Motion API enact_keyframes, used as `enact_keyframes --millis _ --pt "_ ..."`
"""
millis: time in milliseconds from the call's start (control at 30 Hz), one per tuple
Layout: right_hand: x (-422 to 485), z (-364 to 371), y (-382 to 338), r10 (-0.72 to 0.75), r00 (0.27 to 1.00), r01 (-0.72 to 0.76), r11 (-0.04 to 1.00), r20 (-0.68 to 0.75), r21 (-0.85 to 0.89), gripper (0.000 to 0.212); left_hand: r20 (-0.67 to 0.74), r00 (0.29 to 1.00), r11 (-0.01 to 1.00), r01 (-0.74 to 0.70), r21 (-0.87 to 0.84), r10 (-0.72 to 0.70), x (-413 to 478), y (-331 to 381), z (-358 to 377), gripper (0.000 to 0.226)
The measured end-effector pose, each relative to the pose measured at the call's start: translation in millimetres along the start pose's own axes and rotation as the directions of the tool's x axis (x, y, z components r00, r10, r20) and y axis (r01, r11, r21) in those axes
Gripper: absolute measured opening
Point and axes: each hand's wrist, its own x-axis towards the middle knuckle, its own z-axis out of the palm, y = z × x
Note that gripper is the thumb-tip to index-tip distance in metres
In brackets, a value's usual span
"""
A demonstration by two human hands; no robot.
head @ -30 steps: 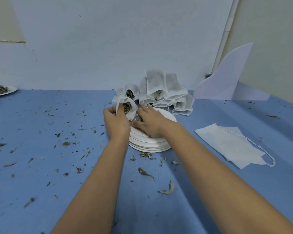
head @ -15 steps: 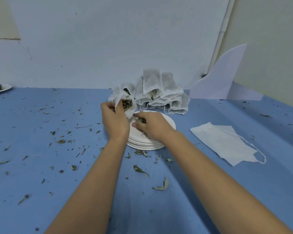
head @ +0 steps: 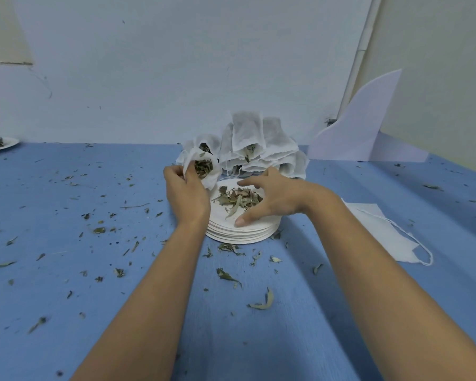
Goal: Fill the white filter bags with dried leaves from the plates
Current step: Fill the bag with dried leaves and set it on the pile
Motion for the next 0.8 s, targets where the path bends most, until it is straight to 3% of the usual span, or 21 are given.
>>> enact_keyframes --millis 367,533,667,800 --pt "0.6 -6.9 4.5 0.071 0.997 -0.072 0.995 0.019 0.069 0.09 0.191 0.975 0.931 -0.168 0.323 0.11 -7.9 0.8 2.4 0.027" --pt "2.4 3.4 -1.6 0.02 0.997 -0.012 0.996 -0.081 0.093 0.076 0.307 0.949 0.914 -0.183 0.362 0.069 -11.2 3.0 7.5 0.03" --pt "6.8 9.7 -8.3 0.001 0.987 0.016 0.994 -0.159 0.106 0.059 0.293 0.956 0.936 -0.116 0.332 0.015 -14.7 8.3 10.3 0.028" --pt "9.2 14.7 -16.2 -0.015 0.978 0.039 0.993 -0.208 0.113 0.022 0.257 0.963 0.969 0.014 0.245 -0.079 -16.7 16.1 12.4 0.032"
